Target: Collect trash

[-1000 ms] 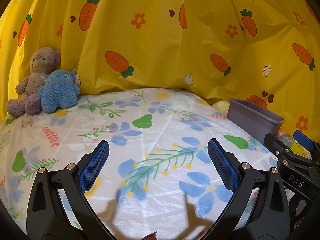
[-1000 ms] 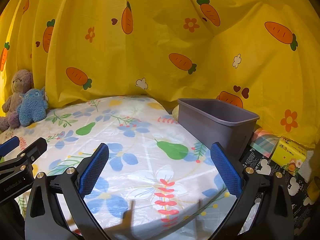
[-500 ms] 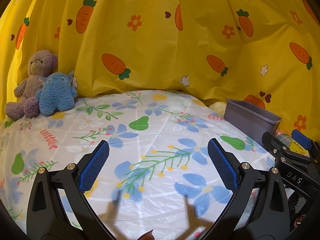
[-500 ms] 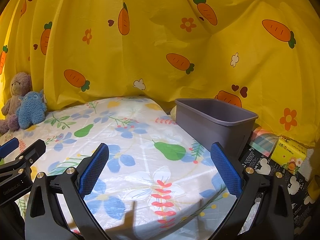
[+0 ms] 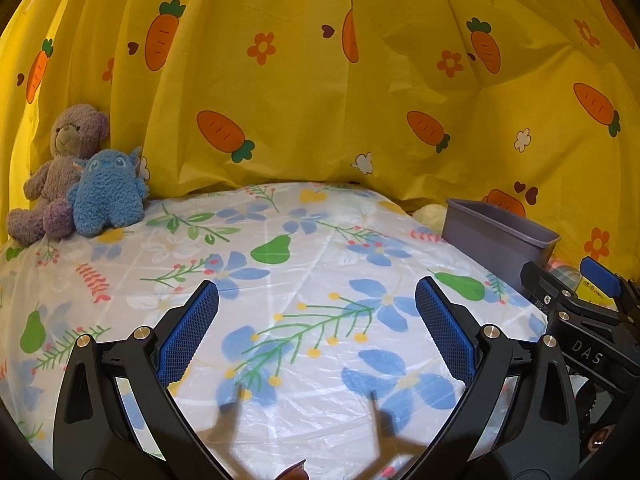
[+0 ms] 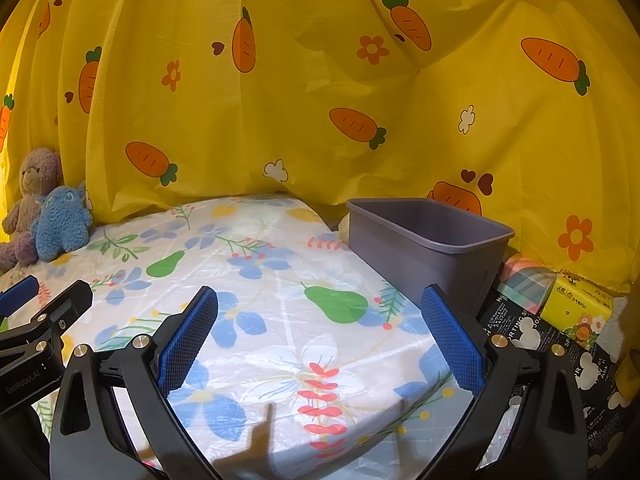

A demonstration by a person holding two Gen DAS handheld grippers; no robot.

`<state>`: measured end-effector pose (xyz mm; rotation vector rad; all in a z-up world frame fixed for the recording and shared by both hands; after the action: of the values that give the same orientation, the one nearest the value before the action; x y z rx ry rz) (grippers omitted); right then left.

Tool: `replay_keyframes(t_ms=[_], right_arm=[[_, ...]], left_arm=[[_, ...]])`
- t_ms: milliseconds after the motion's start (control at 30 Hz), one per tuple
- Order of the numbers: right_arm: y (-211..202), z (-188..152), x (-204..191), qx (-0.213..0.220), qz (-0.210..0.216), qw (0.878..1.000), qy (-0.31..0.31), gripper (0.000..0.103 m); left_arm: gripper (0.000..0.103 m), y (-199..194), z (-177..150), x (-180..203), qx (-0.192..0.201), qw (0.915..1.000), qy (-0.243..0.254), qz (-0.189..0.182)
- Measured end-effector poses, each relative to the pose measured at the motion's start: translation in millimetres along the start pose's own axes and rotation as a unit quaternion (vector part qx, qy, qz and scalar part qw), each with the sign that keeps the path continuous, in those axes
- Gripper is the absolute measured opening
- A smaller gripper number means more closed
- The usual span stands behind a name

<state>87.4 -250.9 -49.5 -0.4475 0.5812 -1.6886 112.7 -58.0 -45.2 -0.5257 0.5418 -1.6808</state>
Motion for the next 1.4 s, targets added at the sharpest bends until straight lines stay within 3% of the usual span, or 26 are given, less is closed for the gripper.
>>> replay_keyframes(t_ms=[1400], right_arm=[[2.5, 0.6, 6.8, -0.003, -0.001, 1.0, 0.002, 0.097]], left_arm=[[0.097, 4.6, 2.1, 14.1, 0.002, 0.9998, 0.014, -0.016]])
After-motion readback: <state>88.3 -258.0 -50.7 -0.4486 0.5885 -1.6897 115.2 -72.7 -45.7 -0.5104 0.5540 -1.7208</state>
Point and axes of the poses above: each gripper's, at about its wrist camera, not at the fingertips, and y roughly the way its jaws point, x to its right, z to its top, the point moved 7 cm from there along y, roughly the way its jaws point, and after that the axes turned 15 degrees about -x, right-handed, at the moved point
